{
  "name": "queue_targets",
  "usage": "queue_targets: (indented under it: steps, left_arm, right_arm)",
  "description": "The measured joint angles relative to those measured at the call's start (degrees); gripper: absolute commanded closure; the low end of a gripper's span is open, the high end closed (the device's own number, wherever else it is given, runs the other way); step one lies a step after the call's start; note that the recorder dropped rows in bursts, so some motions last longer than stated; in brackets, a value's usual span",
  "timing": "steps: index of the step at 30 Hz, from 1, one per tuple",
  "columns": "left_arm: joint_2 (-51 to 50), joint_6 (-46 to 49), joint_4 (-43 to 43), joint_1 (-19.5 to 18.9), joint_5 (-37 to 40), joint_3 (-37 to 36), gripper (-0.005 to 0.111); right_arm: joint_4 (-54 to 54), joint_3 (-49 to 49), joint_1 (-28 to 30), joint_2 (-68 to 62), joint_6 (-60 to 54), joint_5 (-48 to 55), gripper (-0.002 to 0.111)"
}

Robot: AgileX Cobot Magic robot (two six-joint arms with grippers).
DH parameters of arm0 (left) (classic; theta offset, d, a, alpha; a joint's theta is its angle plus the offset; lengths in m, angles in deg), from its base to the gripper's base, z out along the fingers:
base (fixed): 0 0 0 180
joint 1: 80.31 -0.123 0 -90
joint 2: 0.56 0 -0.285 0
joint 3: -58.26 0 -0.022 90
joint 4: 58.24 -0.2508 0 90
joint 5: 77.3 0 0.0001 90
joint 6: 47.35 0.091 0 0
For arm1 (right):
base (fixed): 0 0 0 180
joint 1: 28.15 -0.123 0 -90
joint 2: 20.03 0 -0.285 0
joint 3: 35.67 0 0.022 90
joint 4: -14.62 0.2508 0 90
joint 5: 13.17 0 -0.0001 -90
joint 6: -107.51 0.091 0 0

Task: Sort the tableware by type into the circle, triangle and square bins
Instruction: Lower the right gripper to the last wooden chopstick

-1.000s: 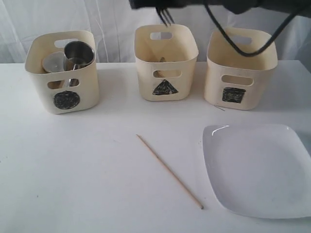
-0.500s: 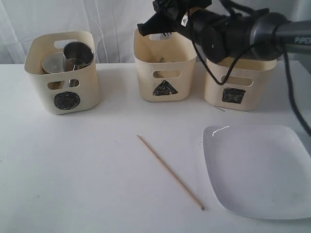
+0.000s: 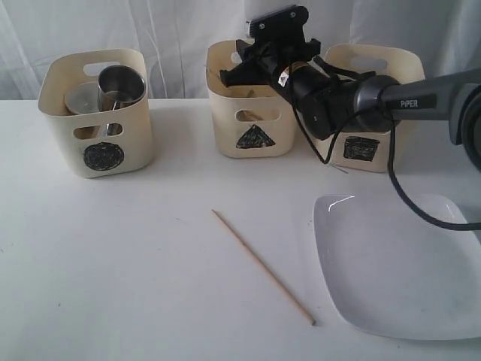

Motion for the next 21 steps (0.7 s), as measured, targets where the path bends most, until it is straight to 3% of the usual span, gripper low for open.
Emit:
queue_targets:
  steps: [4, 7, 15, 17, 18, 21]
  left_arm:
    - [0.00, 0.00, 0.00, 0.00, 0.00, 0.00, 0.107]
    - [0.00, 0.00, 0.00, 0.00, 0.00, 0.00, 0.107]
    - [0.00, 0.00, 0.00, 0.00, 0.00, 0.00, 0.107]
    - [0.00, 0.00, 0.00, 0.00, 0.00, 0.00, 0.107]
    - [0.00, 0.00, 0.00, 0.00, 0.00, 0.00, 0.107]
    - [0.00, 0.00, 0.00, 0.00, 0.00, 0.00, 0.107]
  right_arm:
    - [0.00, 0.26, 0.00, 1.00, 1.54, 3.62, 0.069]
    - [0.00, 0.26, 0.00, 4.35, 1.83, 13.93, 0.069]
    - [0.95, 0.31, 0.00, 21.93, 1.52, 72.56, 0.070]
    - [8.83, 0.31, 0.18, 25.06, -2.00, 87.97, 0.070]
    - [18.09, 0.14, 0.41, 26.25, -5.52, 97.77, 0.070]
    - [36.28, -4.84, -1.79, 28.09, -13.06, 103.05, 0.070]
